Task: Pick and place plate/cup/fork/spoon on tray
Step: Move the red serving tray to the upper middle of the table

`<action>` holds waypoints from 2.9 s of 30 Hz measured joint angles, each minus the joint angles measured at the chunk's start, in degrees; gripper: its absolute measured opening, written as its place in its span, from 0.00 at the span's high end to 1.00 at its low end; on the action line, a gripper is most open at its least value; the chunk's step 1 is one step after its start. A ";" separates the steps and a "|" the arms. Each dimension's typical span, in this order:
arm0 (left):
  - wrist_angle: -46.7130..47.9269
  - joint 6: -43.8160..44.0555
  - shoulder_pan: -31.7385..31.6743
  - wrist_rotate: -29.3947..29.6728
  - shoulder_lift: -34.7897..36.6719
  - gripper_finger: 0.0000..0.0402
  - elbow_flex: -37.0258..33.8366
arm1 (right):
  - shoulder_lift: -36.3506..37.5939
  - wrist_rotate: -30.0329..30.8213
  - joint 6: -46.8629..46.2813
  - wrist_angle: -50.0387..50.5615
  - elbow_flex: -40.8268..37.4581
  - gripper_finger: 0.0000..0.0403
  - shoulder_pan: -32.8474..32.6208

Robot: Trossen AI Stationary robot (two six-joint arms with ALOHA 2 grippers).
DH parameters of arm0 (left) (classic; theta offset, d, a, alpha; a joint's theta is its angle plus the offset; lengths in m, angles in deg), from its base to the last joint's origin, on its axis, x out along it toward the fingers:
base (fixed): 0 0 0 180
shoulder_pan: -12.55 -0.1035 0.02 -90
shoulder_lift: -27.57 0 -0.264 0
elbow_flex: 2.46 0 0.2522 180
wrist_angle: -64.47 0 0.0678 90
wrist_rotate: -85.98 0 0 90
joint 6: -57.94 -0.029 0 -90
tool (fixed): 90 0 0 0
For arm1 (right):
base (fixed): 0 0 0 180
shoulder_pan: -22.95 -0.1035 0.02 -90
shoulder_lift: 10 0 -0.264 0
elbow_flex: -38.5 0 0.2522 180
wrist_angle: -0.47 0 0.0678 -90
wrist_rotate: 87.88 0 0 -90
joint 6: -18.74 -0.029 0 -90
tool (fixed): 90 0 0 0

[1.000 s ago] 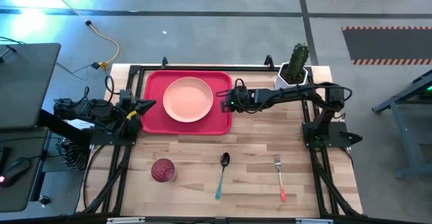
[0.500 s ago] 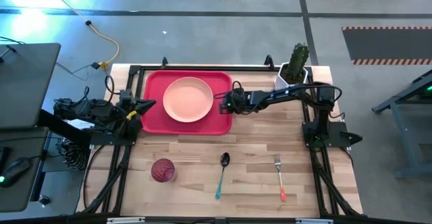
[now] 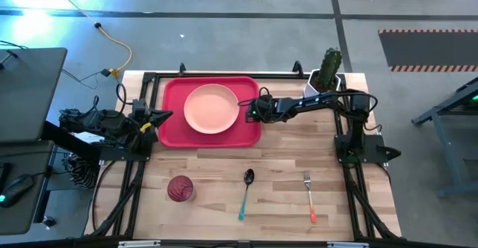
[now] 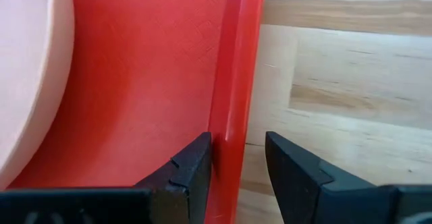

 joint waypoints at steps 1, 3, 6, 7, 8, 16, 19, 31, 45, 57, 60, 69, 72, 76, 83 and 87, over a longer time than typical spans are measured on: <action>0.00 0.01 -0.01 -0.01 -0.01 1.00 0.01 | 0.00 -0.02 -0.36 0.23 0.00 0.68 0.02; 0.00 -0.01 -0.01 -0.01 0.00 1.00 0.01 | 0.00 0.16 -1.57 1.00 0.00 0.68 0.01; 0.00 0.01 0.01 -0.01 -0.02 1.00 0.00 | 0.00 0.18 -3.08 2.67 0.00 0.68 -0.03; 0.00 -0.01 -0.01 -0.01 0.00 1.00 0.01 | 0.00 0.18 -3.76 3.35 0.00 0.68 -0.03; 0.00 -0.01 -0.01 -0.01 -0.01 1.00 0.01 | 0.00 0.22 -4.26 4.01 0.00 0.68 -0.05; 0.00 -0.08 -0.01 -0.01 0.00 1.00 -0.02 | 0.07 0.44 -6.16 7.28 0.09 0.68 -0.05; 0.00 -0.06 -0.01 -0.01 0.00 1.00 -0.01 | 0.09 0.71 -7.39 8.07 0.11 0.68 -0.07; 0.00 -0.03 -0.01 -0.05 -0.02 1.00 -0.02 | 1.23 2.80 -9.58 16.61 0.00 0.68 -0.05; -0.02 0.93 -0.01 -0.51 -0.02 1.00 -0.02 | 1.29 4.57 -15.68 27.38 0.04 0.68 -0.16; 0.11 1.06 -0.01 -1.40 0.00 1.00 -0.02 | 1.29 3.08 -20.75 31.35 0.02 0.68 -0.44; 1.76 1.61 -0.01 -3.51 0.00 1.00 -0.12 | 1.39 3.02 -20.93 31.37 0.02 0.68 -0.52; 1.81 7.31 0.00 -6.87 -0.02 1.00 -3.68 | 6.86 5.15 -20.90 31.50 -0.13 0.68 -1.25; 1.65 8.48 -0.01 -8.43 -0.02 1.00 -4.68 | 9.18 5.41 -20.03 31.82 -0.13 0.68 -1.25; 2.15 8.67 0.01 -10.11 -0.08 1.00 -5.98 | 12.66 6.44 -19.02 31.72 -0.11 0.68 -1.50; 2.75 13.08 -0.01 -12.55 -4.06 1.00 -6.81 | 20.46 10.02 -16.78 29.11 -0.11 0.68 -2.95; 2.16 14.23 -0.15 -13.97 -8.72 1.00 -6.27 | 24.88 11.53 -14.59 26.70 -0.07 0.68 -3.64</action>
